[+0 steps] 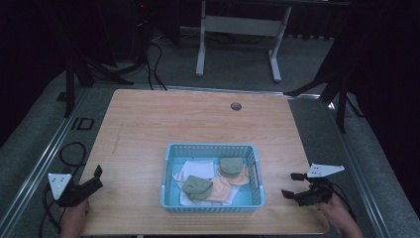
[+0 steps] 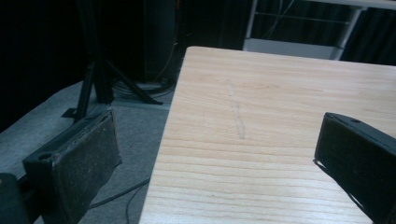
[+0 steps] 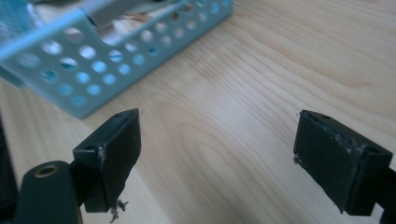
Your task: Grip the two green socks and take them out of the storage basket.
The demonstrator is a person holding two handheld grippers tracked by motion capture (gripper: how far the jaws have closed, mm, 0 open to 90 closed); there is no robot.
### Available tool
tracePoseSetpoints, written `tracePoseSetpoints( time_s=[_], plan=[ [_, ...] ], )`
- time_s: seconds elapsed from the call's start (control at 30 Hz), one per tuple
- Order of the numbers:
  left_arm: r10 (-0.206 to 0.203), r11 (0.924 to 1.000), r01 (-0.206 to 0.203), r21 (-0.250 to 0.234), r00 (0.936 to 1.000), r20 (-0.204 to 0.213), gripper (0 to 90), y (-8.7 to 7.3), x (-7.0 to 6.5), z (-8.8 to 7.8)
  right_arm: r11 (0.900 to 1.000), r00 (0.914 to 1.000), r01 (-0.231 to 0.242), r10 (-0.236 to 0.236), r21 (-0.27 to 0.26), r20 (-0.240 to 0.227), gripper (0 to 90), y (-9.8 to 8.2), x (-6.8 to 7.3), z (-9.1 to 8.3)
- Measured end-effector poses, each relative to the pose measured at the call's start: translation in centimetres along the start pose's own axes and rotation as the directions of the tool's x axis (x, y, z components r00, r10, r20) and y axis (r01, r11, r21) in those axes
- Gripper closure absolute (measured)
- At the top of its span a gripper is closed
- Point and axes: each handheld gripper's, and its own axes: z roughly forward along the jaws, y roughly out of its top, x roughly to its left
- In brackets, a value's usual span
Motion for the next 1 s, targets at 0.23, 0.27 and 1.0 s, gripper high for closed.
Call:
tracePoseSetpoints(
  time_s=[0.23, 0.27, 1.0],
  plan=[
    [0.004, 1.0, -0.004, 0.002, 1.0, 0.0, 0.5, 0.0, 0.0, 0.0, 0.999, 0.9971, 0.032, -0.03, 0.022, -0.07, 14.7, 3.4, 1.5, -0.1],
    [0.004, 1.0, -0.004, 0.003, 1.0, -0.002, 0.5, 0.0, 0.0, 0.0, 0.999, 0.9971, 0.032, -0.03, 0.022, -0.07, 14.7, 3.4, 1.5, -0.1],
    [0.02, 0.9998, -0.02, 0.003, 0.9998, -0.001, 0.5, 0.0, -0.2, 0.0, 0.963, 0.9581, 0.228, -0.195, 0.144, -0.21, 13.9, 12.3, 6.2, 4.9]
  ],
)
